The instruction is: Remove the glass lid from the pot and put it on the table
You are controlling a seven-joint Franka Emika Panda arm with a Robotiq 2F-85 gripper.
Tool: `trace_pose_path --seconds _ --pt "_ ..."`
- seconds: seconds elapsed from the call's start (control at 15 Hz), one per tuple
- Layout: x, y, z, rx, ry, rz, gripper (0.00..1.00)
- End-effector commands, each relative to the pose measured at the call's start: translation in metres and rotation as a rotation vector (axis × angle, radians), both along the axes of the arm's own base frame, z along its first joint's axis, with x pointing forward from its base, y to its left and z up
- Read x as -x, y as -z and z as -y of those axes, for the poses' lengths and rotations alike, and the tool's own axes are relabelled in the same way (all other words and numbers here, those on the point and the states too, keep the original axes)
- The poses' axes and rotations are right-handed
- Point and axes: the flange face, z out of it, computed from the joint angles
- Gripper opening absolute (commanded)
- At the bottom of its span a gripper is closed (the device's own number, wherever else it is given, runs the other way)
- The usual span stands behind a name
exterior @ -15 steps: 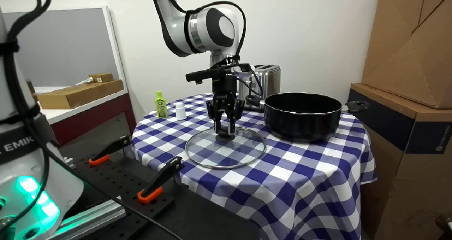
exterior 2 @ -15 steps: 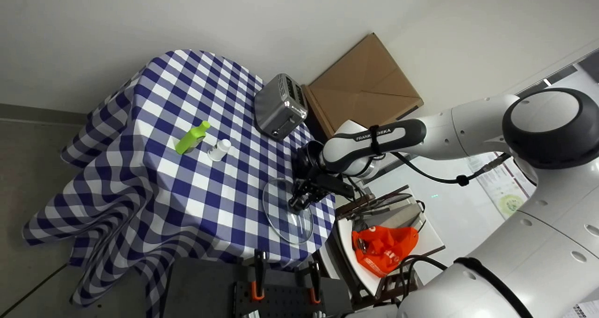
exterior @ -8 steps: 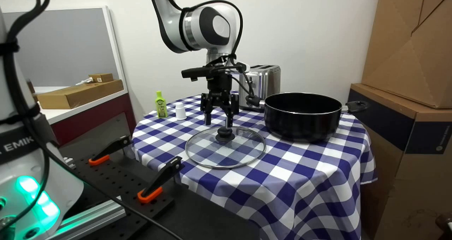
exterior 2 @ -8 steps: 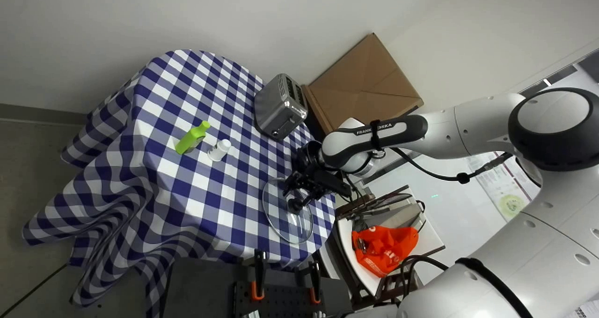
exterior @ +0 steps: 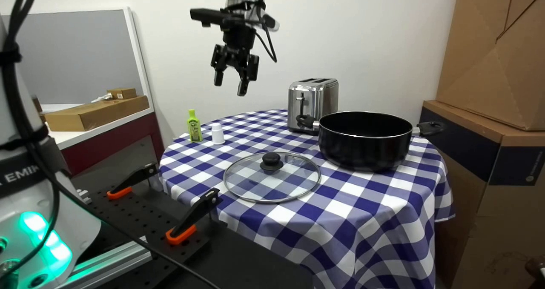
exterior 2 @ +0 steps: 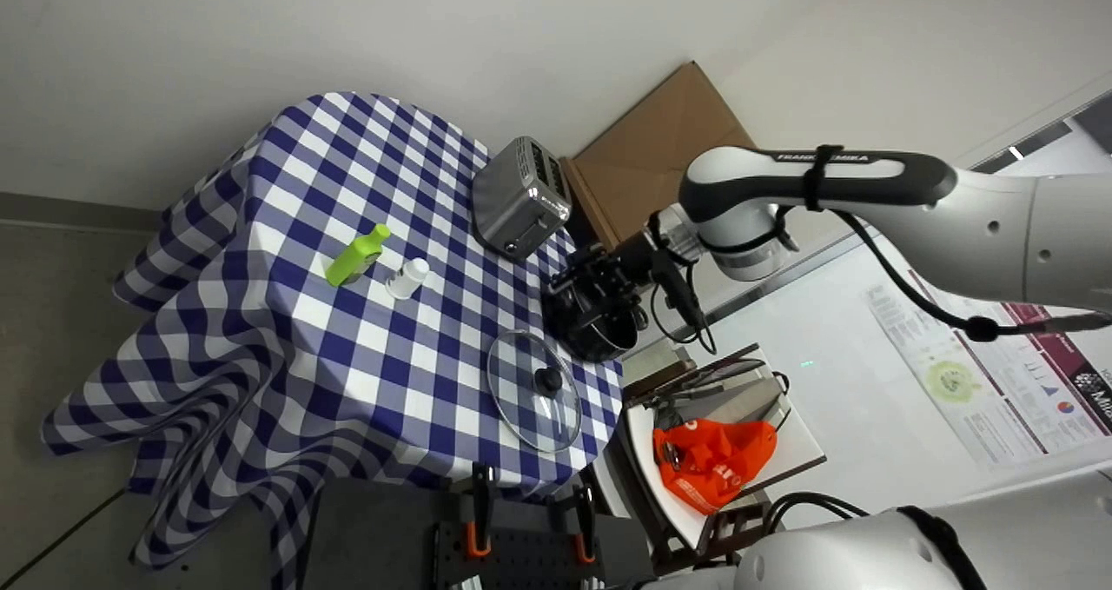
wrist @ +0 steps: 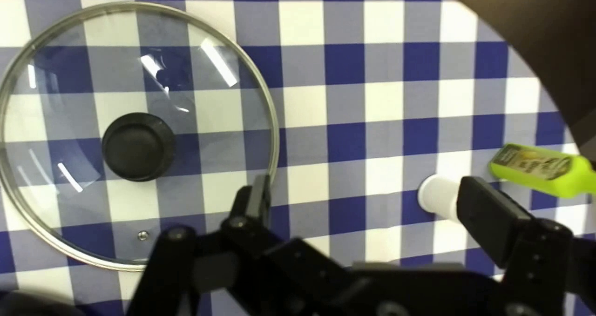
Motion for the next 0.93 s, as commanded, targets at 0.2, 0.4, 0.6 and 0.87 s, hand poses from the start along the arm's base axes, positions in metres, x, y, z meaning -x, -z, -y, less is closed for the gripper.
trace_pose_path --seconds 0.2,0.4,0.6,0.87 --pt "0.056 -0.153 0.002 0.043 -0.102 -0.061 1.00" --pt "0.074 -0.220 0.009 0.145 -0.091 0.008 1.00" --pt "0.070 -0.227 0.011 0.150 -0.091 0.052 1.00" --pt "0.076 -0.240 0.013 0.166 -0.081 0.081 1.00"
